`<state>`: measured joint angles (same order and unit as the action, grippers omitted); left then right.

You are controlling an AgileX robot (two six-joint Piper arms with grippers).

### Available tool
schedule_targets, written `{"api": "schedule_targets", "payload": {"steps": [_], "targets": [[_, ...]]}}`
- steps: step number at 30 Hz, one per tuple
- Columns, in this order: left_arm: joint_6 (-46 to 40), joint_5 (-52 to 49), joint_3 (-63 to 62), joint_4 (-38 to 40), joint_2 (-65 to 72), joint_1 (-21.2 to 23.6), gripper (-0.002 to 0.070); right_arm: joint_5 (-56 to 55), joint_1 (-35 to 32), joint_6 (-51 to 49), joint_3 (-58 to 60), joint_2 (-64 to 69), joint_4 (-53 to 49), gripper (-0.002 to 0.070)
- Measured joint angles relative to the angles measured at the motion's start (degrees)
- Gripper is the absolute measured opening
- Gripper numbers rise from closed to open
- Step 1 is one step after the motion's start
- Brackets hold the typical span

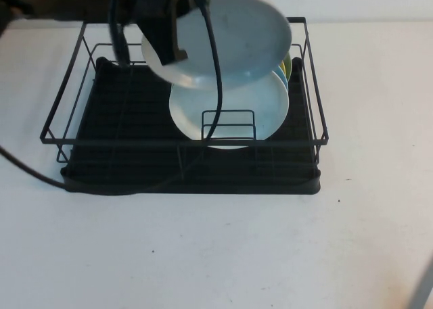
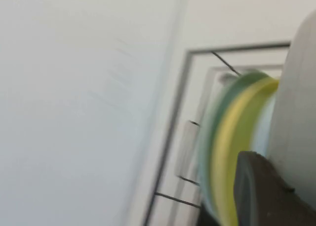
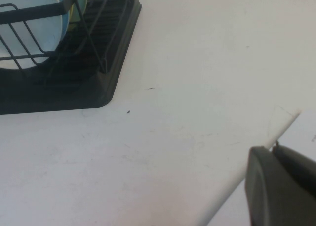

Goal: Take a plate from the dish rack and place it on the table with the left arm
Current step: Place the plate from the table

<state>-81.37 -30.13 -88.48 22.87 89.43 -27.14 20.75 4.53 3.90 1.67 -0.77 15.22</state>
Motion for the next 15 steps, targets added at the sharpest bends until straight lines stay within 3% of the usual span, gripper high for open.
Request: {"api": "schedule_targets", "payload": {"steps": [4, 9, 12, 15], "targets": [[7.4, 0.6, 0.0, -0.1, -7.4, 0.0, 0.0052, 0.0, 0.0, 0.0, 0.0, 0.0, 0.0, -0.002], [31.3, -3.3, -0.3, -1.3, -14.5, 1.6, 0.0052, 0.0, 0.0, 0.0, 0.0, 0.0, 0.0, -0.002], [45.6, -12.5, -0.4, -1.9, -16.4, 6.0, 0.0052, 0.0, 0.0, 0.0, 0.0, 0.0, 0.0, -0.002], [52.4, -20.8, 1.9, -0.4, -16.5, 13.4, 0.0052, 0.0, 0.0, 0.0, 0.0, 0.0, 0.0, -0.002]]}}
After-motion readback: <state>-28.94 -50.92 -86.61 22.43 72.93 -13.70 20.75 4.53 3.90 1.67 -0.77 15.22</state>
